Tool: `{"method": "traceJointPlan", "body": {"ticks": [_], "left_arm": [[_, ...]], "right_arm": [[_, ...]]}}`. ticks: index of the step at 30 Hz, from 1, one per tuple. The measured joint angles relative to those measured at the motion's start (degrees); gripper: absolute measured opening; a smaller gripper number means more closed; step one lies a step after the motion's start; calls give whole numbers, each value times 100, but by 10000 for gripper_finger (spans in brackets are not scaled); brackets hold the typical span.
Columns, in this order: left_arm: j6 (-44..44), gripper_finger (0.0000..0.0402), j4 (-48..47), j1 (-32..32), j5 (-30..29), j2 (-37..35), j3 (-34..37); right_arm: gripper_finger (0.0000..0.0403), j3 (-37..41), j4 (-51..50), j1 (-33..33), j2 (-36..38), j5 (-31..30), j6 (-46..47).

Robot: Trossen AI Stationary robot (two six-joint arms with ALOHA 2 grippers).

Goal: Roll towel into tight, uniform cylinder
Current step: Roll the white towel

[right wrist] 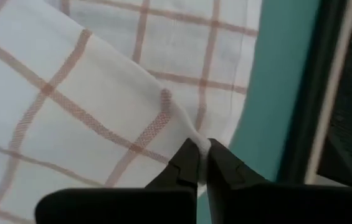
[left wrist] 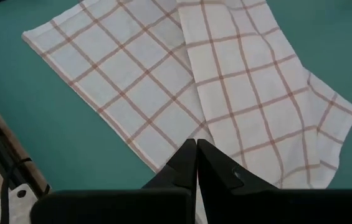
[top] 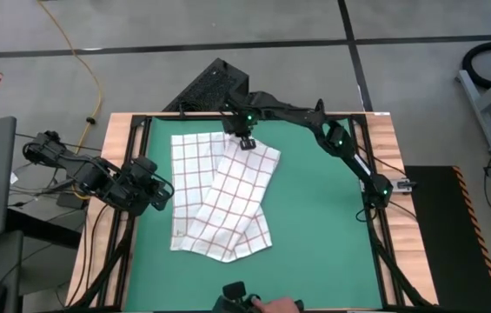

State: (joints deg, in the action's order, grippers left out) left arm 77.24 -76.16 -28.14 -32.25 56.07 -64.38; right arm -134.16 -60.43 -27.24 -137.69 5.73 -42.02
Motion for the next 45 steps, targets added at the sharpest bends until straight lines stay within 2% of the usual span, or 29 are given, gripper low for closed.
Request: {"method": "traceJointPlan", "body": {"ticks": [6,9,13,23,29,34,39,45], "left_arm": [[-73,0,-2,0,0,0,0],[-76,0,-2,0,-2,1,-1],[-121,0,0,0,-2,0,0],[-140,0,8,0,195,0,-1],[-89,0,18,0,266,1,-2],[-11,0,27,0,286,0,-2],[-9,0,24,0,306,2,-2],[84,0,24,0,305,0,-2]], "right_arm": [[33,-16,-91,-2,11,-115,-26],[16,-16,23,57,-37,-199,-49],[14,-81,309,278,-26,-447,-51],[15,-77,1506,940,0,-877,-339],[15,-79,2605,861,4,-866,-60],[15,-81,3236,655,7,-527,517],[15,-90,4149,551,-24,217,1056],[15,-78,4460,662,-374,705,1311]]}}
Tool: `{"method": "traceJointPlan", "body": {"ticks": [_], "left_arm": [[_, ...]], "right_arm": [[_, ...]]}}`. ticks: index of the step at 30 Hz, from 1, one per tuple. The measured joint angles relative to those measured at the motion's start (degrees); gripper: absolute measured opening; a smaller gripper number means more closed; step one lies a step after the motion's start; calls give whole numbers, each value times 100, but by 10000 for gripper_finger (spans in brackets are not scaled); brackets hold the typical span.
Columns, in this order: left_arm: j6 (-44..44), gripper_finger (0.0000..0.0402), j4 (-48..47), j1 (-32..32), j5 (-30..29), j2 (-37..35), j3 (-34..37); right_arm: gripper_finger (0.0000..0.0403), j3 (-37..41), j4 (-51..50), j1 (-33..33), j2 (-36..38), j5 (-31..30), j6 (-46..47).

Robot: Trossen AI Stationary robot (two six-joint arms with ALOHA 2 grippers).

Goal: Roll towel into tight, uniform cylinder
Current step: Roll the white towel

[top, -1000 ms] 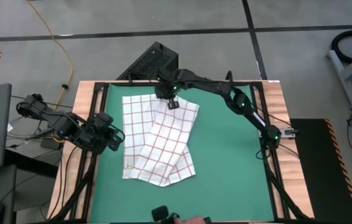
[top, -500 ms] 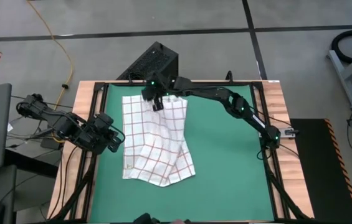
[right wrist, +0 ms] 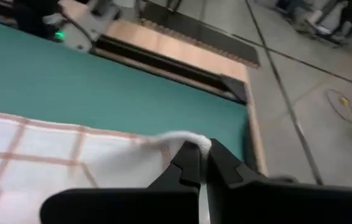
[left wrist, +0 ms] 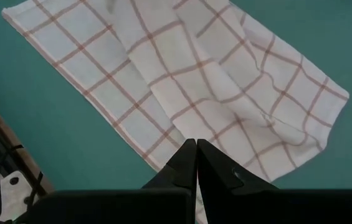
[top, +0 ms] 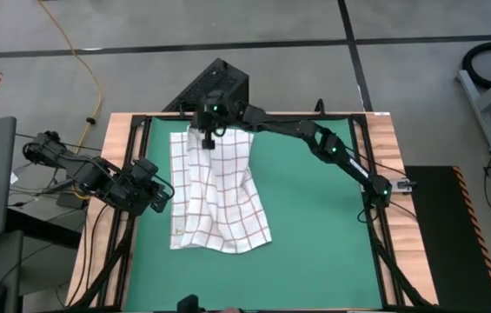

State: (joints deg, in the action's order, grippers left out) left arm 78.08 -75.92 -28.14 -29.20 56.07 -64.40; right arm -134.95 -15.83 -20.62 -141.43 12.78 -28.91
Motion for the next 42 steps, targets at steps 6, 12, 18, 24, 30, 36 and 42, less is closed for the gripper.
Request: {"method": "traceJointPlan", "body": {"ticks": [6,12,18,24,30,36,42], "left_arm": [[184,0,0,0,96,2,0],[311,0,-4,0,145,15,0],[359,0,20,60,-56,19,0],[348,0,43,204,-126,17,0],[320,0,42,324,-336,17,0],[281,0,143,565,-847,22,114],[-26,0,716,960,-1071,17,358]], "right_arm": [[15,-12,857,94,-249,38,38],[15,-11,1701,-51,-398,53,673],[46,1,1774,-142,-533,89,1003],[134,-5,1612,-131,-520,85,1003],[222,-3,1616,-134,-508,-134,1000],[254,-1,1424,-202,-120,-228,776],[255,0,1148,-344,43,-70,1111]]}}
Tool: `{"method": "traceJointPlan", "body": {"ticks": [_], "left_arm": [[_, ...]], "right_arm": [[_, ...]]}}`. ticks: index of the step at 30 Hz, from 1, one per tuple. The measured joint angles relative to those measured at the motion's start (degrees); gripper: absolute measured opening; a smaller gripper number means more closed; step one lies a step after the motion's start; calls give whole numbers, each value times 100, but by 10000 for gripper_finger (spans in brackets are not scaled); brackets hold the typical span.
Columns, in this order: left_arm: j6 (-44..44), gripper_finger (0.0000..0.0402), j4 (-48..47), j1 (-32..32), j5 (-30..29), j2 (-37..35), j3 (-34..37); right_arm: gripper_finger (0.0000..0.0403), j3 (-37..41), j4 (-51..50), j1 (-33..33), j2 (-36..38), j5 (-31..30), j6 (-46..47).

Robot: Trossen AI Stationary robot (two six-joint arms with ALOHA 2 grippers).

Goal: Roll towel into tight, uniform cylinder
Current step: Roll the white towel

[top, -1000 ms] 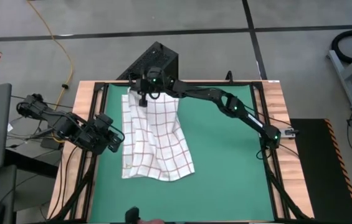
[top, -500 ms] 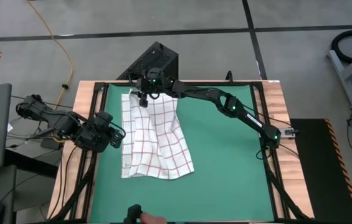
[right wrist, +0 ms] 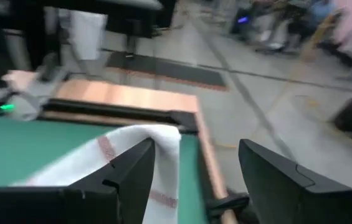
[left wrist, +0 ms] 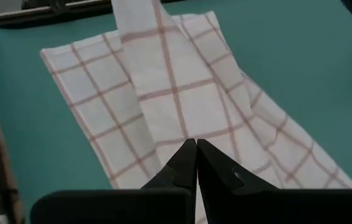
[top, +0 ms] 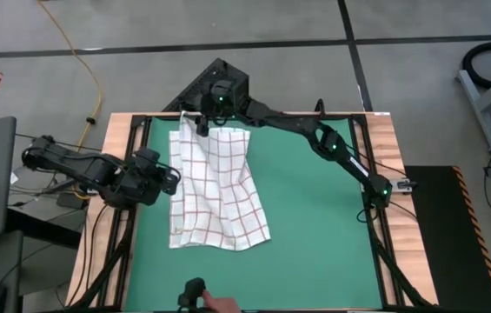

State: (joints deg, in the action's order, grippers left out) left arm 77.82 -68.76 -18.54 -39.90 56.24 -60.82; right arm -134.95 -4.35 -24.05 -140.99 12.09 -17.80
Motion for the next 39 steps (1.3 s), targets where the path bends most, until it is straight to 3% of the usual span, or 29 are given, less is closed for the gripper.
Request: {"method": "traceJointPlan", "body": {"ticks": [8,12,16,19,24,26,31,36,39], "left_arm": [[-367,0,1096,562,30,1,556],[-369,0,1326,747,182,24,664],[-363,0,1314,837,155,42,674],[-365,0,1325,953,-191,80,674],[-515,0,1546,1736,-823,242,674],[-1166,0,2113,2271,-478,289,674],[-3248,0,3755,3924,1304,629,672],[-4284,0,4178,5758,2945,1366,672],[-4552,0,4470,6543,4035,2021,672]], "right_arm": [[255,-16,-393,-166,34,497,207],[254,13,-1128,-180,-15,1071,373],[249,-7,-1651,-169,16,1058,-20],[249,-1,-1837,-130,0,739,-367],[248,3,-2280,-280,401,496,-520],[248,-3,-2541,-505,676,486,-518],[248,-3,-3418,-1111,1335,450,-518],[248,-7,-4169,-1734,1973,618,-515],[248,-7,-4636,-2044,2237,714,-518]]}}
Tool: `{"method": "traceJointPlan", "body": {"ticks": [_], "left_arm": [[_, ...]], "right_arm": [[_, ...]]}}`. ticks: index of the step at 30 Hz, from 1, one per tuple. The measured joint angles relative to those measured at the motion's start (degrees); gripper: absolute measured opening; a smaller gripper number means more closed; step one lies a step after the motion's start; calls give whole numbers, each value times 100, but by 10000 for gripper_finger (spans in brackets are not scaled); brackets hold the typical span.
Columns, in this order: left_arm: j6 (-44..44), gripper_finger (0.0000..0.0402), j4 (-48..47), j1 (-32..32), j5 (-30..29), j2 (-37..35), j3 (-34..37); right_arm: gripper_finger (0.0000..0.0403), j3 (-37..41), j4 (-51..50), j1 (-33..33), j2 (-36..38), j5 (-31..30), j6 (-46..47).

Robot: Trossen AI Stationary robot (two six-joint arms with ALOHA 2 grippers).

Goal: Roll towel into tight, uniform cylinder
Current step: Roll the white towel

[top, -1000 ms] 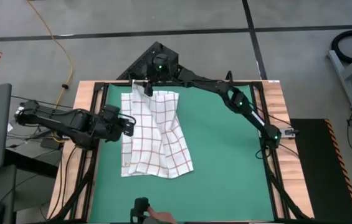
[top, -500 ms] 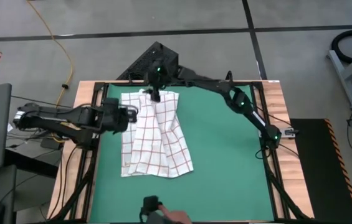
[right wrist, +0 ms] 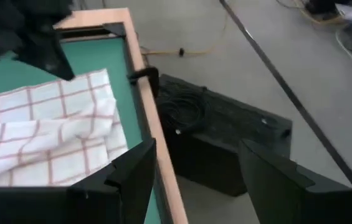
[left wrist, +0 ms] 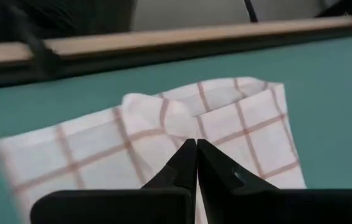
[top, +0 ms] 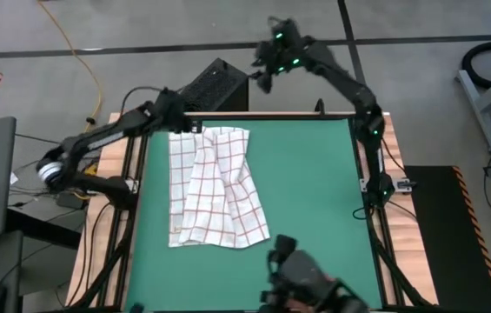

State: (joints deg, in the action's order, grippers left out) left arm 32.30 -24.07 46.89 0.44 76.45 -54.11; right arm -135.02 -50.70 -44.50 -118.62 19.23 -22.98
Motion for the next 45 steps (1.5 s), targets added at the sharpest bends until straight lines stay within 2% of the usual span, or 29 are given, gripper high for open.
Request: {"method": "traceJointPlan", "body": {"ticks": [4,6,14,19,21,25,27,31,42,45], "left_arm": [[-295,0,965,445,1192,899,0],[-367,0,1287,510,1434,1253,-7],[-569,0,1326,721,1262,2111,-33],[-572,0,1559,722,1299,1982,-67],[-572,0,1388,726,1247,1866,-205],[-817,1,662,828,729,1836,-380],[-892,4,618,909,696,1836,-401],[-926,36,673,955,833,1833,-402],[-1056,185,529,884,725,1833,-407],[-1056,213,455,884,675,1842,-400]], "right_arm": [[248,0,-357,-266,227,145,-91],[248,0,-498,-353,253,195,-92],[248,114,-701,-476,244,237,-266],[248,138,-712,-463,214,337,-303],[248,138,-693,-463,214,340,-332],[248,138,-681,-467,211,340,-393],[248,138,-675,-468,211,340,-397],[248,138,-666,-469,211,340,-408],[248,138,-719,-467,209,342,-406],[248,138,-716,-465,209,342,-404]]}}
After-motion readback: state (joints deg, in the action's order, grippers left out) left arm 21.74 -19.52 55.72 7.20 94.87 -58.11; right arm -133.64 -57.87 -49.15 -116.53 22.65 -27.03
